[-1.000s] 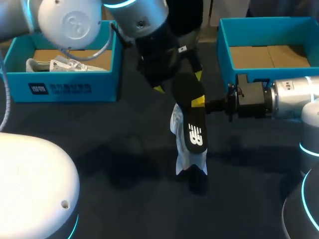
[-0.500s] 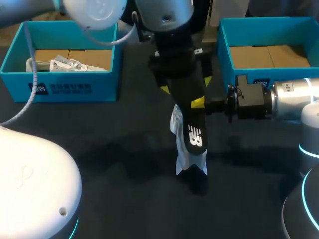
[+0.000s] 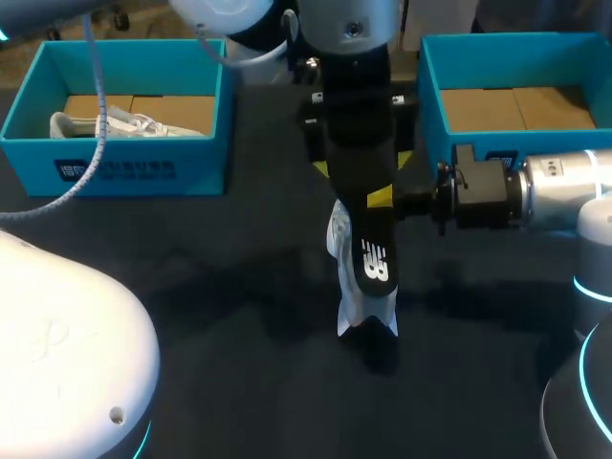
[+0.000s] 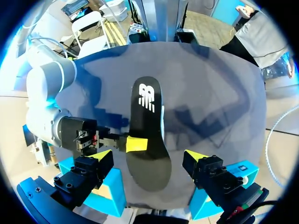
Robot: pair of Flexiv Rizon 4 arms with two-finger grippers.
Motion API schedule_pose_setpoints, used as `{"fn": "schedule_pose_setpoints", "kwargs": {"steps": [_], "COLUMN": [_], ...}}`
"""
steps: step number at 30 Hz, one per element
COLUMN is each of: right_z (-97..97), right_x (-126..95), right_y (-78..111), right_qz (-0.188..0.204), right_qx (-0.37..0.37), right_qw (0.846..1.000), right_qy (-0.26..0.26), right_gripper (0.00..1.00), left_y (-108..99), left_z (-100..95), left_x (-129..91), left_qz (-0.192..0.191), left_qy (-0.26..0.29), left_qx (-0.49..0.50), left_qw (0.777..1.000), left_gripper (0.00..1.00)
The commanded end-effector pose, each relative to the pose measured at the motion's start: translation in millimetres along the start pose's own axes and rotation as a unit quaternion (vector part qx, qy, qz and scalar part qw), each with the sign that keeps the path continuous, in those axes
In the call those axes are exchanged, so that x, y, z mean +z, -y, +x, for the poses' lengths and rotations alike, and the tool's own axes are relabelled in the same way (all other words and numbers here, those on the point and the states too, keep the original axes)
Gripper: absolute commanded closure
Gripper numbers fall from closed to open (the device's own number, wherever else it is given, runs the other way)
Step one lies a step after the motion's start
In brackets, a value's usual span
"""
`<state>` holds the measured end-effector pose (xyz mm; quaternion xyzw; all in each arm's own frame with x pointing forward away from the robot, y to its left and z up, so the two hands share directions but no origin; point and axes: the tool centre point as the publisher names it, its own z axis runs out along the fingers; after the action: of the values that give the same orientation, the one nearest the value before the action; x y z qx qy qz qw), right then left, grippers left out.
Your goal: Take the shoe out of the shoebox, open the shoe tongue, remove and reinsert the insole, then place the shoe into the shoebox
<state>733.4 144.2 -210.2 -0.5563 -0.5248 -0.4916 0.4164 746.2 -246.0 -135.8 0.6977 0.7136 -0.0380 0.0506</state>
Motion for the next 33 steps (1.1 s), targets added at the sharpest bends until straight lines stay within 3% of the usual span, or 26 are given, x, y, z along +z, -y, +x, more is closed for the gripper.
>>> {"fn": "schedule_pose_setpoints", "kwargs": {"steps": [1, 10, 20, 26, 33], "right_z": [-1.2, 0.1, 1.0, 2.9, 6.0], "right_x": [2.6, 1.4, -2.4, -4.7, -9.1], "right_y": [-2.7, -3.5, -7.2, -9.5, -9.7], "right_qz": [0.002, 0.006, 0.010, 0.012, 0.011], "right_qx": [-0.001, -0.001, 0.004, 0.004, 0.008], "right_qw": [1.000, 1.000, 1.000, 1.000, 1.000], "right_qy": [-0.002, -0.001, 0.001, 0.006, 0.011], "right_gripper": [1.00, 1.00, 1.00, 1.00, 1.00], "left_y": [-0.4, 0.3, -3.8, -1.6, 0.3], "left_z": [-1.2, 0.8, 7.0, 15.9, 24.4], "left_x": [1.0, 1.6, -10.3, -16.0, -8.5], "left_qz": [-0.004, -0.013, -0.001, 0.011, 0.014], "left_qy": [-0.001, 0.024, 0.157, 0.244, 0.288], "left_qx": [0.002, 0.016, 0.002, -0.005, -0.008], "left_qw": [1.000, 1.000, 0.988, 0.970, 0.958], "left_gripper": [0.00, 0.00, 0.00, 0.00, 0.00]}}
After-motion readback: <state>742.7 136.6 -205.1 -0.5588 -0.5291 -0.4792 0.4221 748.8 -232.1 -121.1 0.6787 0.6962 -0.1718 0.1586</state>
